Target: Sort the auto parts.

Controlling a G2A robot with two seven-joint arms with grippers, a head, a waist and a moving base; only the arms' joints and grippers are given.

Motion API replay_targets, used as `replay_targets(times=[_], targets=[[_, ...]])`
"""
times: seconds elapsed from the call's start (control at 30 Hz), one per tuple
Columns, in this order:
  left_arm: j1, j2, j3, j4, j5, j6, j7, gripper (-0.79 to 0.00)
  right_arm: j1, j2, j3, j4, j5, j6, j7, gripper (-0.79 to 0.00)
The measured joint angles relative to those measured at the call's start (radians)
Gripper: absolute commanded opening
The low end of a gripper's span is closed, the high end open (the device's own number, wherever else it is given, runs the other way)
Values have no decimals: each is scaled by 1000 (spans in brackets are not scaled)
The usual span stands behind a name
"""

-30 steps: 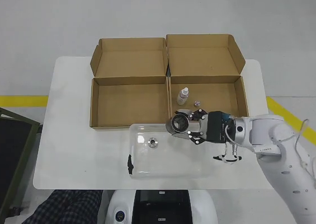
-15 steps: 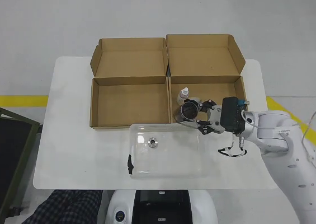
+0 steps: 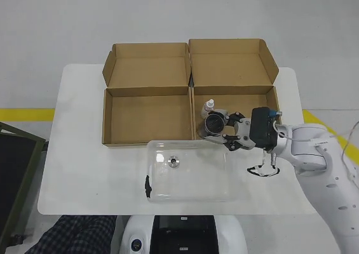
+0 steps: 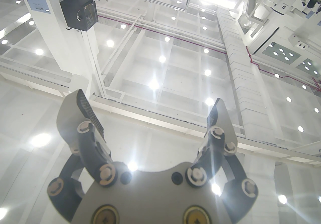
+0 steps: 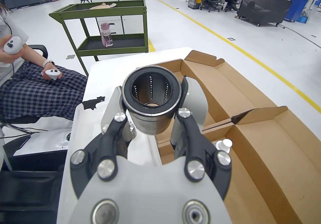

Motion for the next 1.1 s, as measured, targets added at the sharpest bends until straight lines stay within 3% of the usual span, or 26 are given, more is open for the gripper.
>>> replay_targets(times=[0.47, 1.1], targets=[[0, 0, 0, 0, 0, 0, 0, 0, 95, -26, -136, 37, -36, 105, 75, -785], [0, 0, 0, 0, 0, 0, 0, 0, 292, -111, -379, 235, -126, 341, 134, -785]])
